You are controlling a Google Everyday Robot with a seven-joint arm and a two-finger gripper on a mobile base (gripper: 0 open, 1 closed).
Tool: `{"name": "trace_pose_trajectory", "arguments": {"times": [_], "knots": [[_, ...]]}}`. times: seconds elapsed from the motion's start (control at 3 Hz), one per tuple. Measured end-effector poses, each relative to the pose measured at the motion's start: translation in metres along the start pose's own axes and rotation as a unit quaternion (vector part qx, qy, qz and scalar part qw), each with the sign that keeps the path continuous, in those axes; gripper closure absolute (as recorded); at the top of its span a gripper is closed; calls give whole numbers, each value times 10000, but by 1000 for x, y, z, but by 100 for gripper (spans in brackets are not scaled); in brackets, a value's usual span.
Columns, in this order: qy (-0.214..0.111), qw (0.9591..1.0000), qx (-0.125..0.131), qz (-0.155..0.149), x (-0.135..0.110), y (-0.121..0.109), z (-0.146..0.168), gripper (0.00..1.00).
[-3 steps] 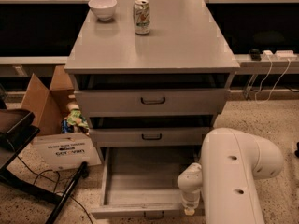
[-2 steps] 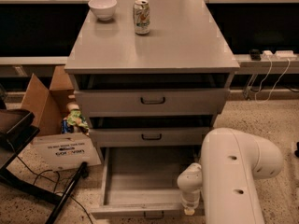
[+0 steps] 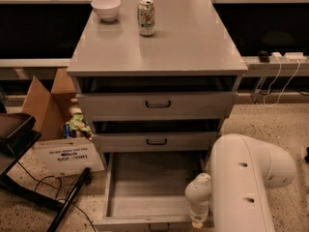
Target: Open bottom drawer
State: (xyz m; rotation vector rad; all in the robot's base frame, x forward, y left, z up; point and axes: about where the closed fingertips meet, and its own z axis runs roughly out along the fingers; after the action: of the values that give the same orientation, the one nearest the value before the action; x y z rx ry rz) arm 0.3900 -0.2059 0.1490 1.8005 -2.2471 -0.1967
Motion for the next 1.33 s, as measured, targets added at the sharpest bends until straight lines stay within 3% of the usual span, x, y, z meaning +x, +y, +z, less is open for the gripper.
{"name": "trace_pose_trajectory", "arguments": {"times": [1.0,1.33], "knots": [[33,9997,-186,132,3,17,6,100],[33,9997,-186,132,4,17,6,65]]}}
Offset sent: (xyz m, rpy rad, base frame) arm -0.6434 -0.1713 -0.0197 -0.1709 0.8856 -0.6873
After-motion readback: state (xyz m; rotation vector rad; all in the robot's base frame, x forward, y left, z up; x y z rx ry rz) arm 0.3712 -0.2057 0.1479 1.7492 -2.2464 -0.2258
